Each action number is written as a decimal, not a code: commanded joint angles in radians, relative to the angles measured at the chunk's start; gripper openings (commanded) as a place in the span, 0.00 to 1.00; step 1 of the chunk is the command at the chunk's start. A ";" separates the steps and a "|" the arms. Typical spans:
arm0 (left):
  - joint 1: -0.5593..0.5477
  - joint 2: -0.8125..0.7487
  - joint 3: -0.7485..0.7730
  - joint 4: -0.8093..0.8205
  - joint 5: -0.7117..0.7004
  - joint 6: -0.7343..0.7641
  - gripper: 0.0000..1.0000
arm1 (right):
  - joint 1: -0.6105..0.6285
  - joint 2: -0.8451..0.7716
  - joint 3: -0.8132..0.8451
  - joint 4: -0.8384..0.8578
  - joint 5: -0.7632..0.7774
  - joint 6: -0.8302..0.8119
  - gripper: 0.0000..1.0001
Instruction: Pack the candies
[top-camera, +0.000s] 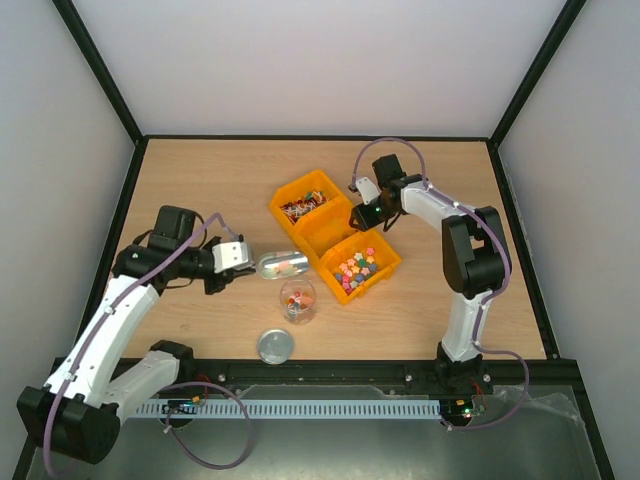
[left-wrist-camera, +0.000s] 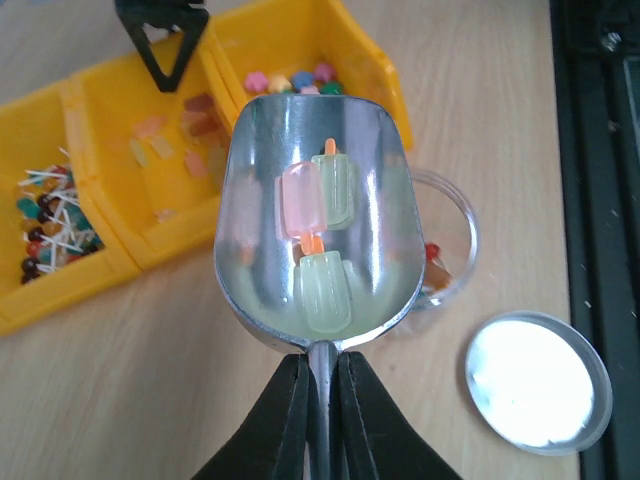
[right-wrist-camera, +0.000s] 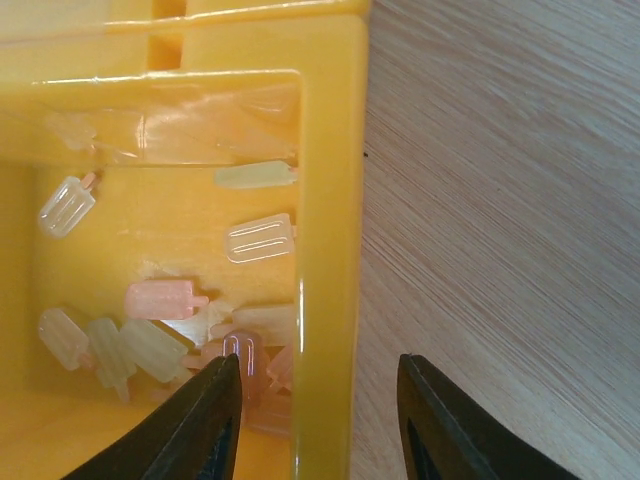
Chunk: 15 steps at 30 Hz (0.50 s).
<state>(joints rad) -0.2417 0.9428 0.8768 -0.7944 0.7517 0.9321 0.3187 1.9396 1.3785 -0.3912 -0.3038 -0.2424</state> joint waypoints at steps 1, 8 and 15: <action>0.004 -0.022 0.057 -0.234 -0.038 0.141 0.02 | -0.004 0.000 0.014 -0.051 -0.017 0.001 0.48; -0.008 0.006 0.111 -0.352 -0.145 0.201 0.02 | -0.004 -0.015 0.017 -0.050 -0.018 0.006 0.67; -0.091 0.055 0.180 -0.401 -0.225 0.178 0.02 | -0.003 -0.026 0.013 -0.040 -0.014 0.017 0.72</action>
<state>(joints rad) -0.2840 0.9794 1.0039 -1.1313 0.5751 1.1004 0.3180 1.9392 1.3785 -0.3916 -0.3088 -0.2359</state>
